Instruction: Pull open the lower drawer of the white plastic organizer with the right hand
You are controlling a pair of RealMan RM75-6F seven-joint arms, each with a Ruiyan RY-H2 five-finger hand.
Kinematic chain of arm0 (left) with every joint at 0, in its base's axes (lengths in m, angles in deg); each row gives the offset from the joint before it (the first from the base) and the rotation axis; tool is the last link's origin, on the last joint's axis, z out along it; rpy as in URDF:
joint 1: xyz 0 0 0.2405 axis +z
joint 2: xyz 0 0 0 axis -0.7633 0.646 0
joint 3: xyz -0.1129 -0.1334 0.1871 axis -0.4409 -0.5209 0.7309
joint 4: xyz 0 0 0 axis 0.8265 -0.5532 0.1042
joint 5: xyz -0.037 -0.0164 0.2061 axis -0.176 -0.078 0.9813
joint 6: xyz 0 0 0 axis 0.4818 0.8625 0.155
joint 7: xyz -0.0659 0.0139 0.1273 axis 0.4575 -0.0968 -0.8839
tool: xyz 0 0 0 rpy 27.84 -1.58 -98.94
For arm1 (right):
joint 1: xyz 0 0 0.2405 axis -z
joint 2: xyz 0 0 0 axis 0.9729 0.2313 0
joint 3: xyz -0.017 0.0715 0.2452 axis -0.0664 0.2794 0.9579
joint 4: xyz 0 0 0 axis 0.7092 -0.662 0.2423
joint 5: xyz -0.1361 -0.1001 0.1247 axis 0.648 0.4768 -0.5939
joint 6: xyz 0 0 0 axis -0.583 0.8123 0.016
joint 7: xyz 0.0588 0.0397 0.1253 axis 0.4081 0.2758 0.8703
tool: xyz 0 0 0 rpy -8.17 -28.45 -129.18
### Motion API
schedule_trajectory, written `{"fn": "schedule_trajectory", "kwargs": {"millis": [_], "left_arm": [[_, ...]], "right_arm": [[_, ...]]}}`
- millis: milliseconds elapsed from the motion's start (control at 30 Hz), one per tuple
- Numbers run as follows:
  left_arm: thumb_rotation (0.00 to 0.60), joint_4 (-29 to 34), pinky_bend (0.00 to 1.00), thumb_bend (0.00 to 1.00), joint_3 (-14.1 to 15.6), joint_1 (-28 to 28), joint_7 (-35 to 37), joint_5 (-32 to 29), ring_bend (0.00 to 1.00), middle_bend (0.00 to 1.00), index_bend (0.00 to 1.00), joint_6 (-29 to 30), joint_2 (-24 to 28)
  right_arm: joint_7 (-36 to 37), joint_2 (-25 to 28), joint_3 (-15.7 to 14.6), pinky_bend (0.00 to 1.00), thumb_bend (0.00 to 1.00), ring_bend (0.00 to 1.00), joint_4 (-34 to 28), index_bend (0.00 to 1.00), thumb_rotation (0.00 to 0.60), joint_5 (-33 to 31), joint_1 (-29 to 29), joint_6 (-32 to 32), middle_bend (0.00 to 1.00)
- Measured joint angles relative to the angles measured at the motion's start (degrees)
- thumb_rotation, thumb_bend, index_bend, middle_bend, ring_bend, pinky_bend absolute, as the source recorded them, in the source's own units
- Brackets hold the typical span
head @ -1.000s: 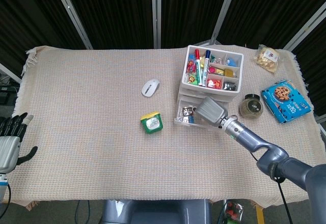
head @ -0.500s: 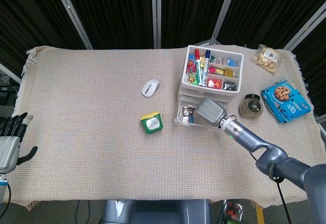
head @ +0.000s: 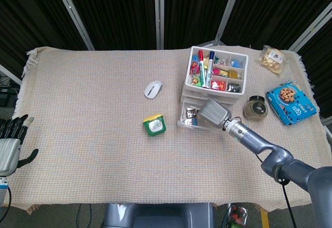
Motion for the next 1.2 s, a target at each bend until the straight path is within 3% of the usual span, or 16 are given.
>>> {"fn": "schedule_trajectory", "kwargs": {"millis": [1200], "left_arm": [[0.600,0.0,0.00,0.31,0.1,0.0,0.2,0.2,0.00,0.00,0.07,0.1,0.0]], "right_arm": [[-4.0,4.7,1.8,0.67,0.38,1.00,-5.5,0.73,0.600,0.0,0.1,-3.5,1.00]]}}
